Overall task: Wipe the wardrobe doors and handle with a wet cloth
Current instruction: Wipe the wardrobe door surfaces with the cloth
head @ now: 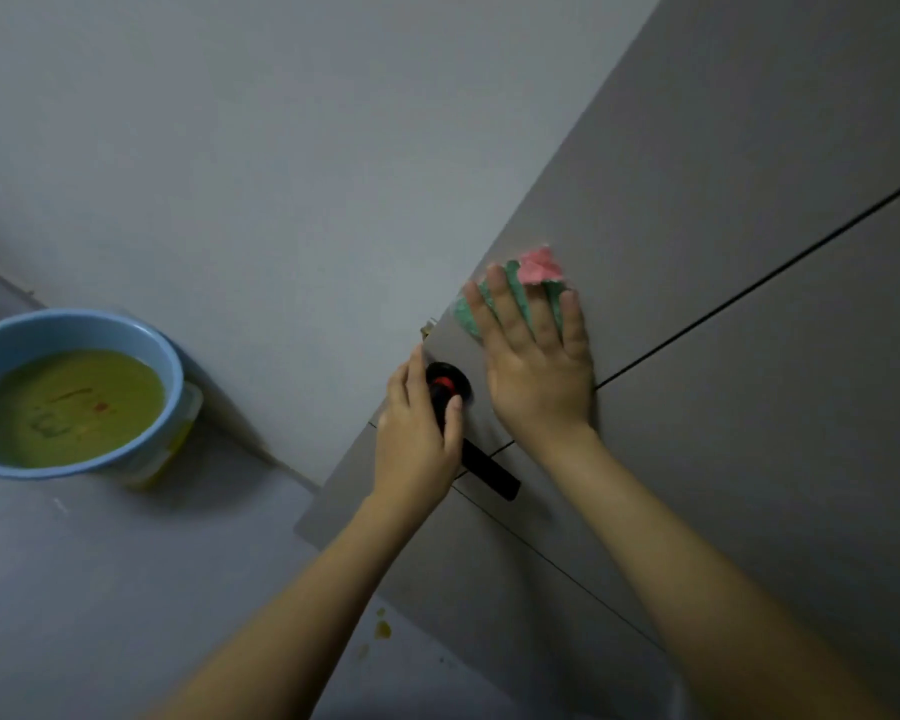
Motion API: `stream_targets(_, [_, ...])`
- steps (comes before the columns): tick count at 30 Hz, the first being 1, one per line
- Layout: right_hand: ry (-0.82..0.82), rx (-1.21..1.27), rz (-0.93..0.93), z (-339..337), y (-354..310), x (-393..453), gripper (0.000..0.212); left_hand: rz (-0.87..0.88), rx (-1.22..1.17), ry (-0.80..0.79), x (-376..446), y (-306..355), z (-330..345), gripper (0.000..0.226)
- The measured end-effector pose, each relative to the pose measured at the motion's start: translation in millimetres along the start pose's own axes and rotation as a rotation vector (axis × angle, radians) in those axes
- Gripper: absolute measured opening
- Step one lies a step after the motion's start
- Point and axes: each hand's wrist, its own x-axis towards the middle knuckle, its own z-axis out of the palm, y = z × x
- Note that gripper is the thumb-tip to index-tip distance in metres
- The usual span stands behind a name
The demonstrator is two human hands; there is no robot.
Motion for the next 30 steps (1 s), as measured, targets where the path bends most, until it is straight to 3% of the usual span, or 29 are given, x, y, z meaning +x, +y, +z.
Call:
stream_targets(4, [-0.084,0.006,-0.112,6,-8,5,0.062,-0.013,-0.040,0.011,4,-11,3,0.062])
stream_targets(9, [-0.150,-0.033,-0.194,-1,13,-63,0.076,-0.005,-0.083,0.014,5,-13,3,0.060])
stream_targets(12, [-0.143,0.016,-0.204,10,-10,-41,0.055,0.022,-0.106,0.010,6,-14,4,0.061])
stream_targets(14, [-0.161,0.007,-0.244,17,-25,-25,0.052,0.027,-0.131,0.010,6,-16,4,0.062])
stream_targets(17, [-0.178,0.024,-0.257,17,-9,-49,0.055,0.035,-0.129,0.049,5,-18,7,0.061])
stream_targets(20, [-0.206,-0.029,-0.313,-1,24,-105,0.072,0.009,-0.127,0.079,2,-15,11,0.060])
stream_targets(27, [-0.131,0.008,-0.258,4,21,-112,0.065,0.169,0.290,0.239,-13,-10,26,0.049])
stream_targets(30, [-0.139,0.012,-0.223,-4,44,-139,0.067,0.229,0.328,0.256,-34,-1,42,0.045])
